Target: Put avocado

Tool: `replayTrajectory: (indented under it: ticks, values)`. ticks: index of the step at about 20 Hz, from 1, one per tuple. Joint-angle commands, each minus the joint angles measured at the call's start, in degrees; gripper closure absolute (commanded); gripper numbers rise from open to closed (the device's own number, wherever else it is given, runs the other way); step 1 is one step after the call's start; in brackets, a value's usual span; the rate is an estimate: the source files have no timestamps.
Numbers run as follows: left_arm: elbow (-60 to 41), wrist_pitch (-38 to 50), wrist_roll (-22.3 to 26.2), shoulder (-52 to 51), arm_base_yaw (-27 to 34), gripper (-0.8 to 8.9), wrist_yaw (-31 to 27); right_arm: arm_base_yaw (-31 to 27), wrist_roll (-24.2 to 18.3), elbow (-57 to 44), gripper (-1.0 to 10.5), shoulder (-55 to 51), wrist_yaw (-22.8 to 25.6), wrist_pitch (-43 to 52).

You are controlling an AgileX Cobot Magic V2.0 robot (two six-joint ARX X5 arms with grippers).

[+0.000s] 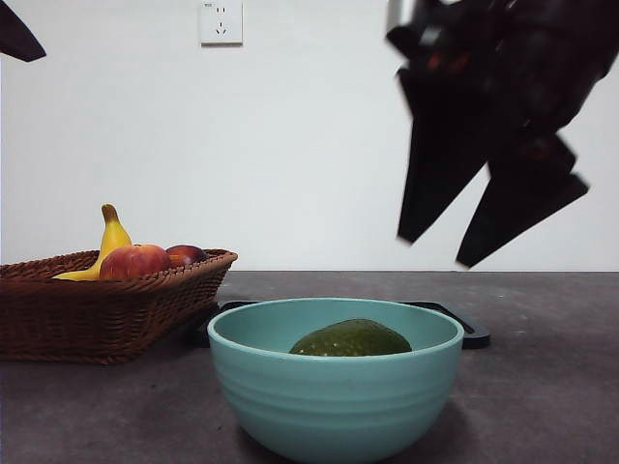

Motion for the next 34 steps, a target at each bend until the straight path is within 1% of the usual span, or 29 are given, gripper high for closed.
replayTrajectory:
  ticks: [1,4,7,9,11,14,15,17,20,25,27,30,34]
  values:
    - [0.39,0.55,1.14,0.24,-0.31,4.7,0.35,2.05,-0.57,0.92,5.9,3.23,1.46,2.23]
    - [0.39,0.55,1.14,0.24,-0.31,4.71,0.35,3.87,-0.52,0.92,6.0,6.69,4.31,4.96]
    - [0.39,0.57,1.14,0.24,-0.31,4.7,0.35,4.85,-0.48,0.92,6.6,9.6,4.83,6.62]
    - [0.39,0.55,1.11,0.24,-0.31,4.71,0.35,5.46,-0.35,0.92,7.2,11.28,5.86,8.04]
    - [0.39,0.57,1.11,0.24,-0.31,4.71,0.35,5.57,-0.33,0.92,7.7,12.26,5.86,8.57]
    - [0.39,0.57,1.11,0.24,-0.31,4.71,0.35,5.79,-0.31,0.92,9.2,12.87,5.79,8.74]
    - [0.39,0.59,1.11,0.24,-0.31,4.7,0.35,5.84,-0.15,0.92,9.4,12.87,5.7,8.85]
    - [0.39,0.74,1.11,0.24,-0.31,4.71,0.35,5.88,0.31,0.92,9.3,12.85,5.18,8.83]
    - [0.39,0.74,1.14,0.24,-0.31,4.71,0.35,5.88,2.67,1.68,9.3,12.79,3.98,8.35]
    - [0.39,0.76,1.14,0.24,-0.31,4.7,0.35,5.42,3.15,8.7,9.4,12.76,4.5,2.73]
    - [0.39,0.83,1.11,0.24,-0.31,4.7,0.35,3.74,3.19,11.87,9.4,13.03,4.46,2.12]
    - [0.39,0.83,1.14,0.24,-0.31,4.71,0.35,-0.35,3.06,17.22,9.3,15.61,4.44,0.66]
    - [0.39,0.83,1.11,0.24,-0.31,4.7,0.35,-5.14,1.9,26.88,9.4,23.1,4.46,-1.84]
